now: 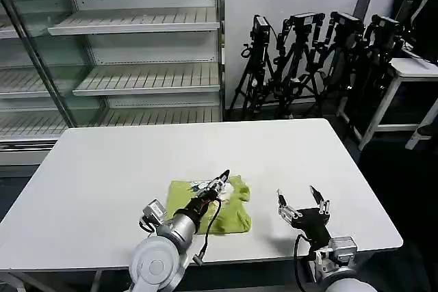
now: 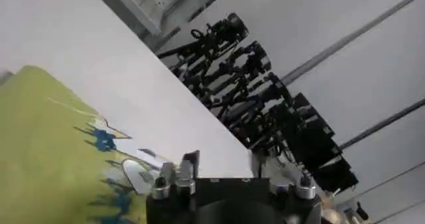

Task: Fold and organize the clothes.

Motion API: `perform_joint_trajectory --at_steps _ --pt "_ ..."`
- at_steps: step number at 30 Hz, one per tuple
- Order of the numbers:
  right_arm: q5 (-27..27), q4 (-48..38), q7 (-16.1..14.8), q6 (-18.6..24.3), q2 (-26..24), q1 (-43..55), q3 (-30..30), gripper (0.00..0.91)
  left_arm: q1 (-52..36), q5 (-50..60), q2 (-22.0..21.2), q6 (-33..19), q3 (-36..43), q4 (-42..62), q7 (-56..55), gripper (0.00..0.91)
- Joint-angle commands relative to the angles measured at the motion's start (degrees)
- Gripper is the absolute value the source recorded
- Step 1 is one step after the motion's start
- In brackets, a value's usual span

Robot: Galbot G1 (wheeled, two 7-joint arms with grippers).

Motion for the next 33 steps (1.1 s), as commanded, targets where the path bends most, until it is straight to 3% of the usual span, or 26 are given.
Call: perform_joint_trajectory --at_steps 1,12,23,33 --pt "0.00 0.54 0.00 0.03 0.06 -0.01 0.06 0.907 3.31 1.35 0.78 0.12 -4.03 -5.53 -0.05 0.907" --pt "-0.53 0.48 -0.26 0.48 0.63 -0.40 -0.54 0.907 13.57 11.82 9.45 4.19 -15.55 -8.06 -0.21 0.907" --pt "-0.76 1.07 -0.25 0.48 0.88 -1.11 -0.20 0.907 10.28 20.27 9.65 8.26 -12.20 -1.21 0.01 0.907" --pt "-1.00 1.74 -0.29 0.46 1.73 -2.21 0.23 0.907 8.18 10.59 7.55 9.15 -10.29 2.18 0.95 0.907"
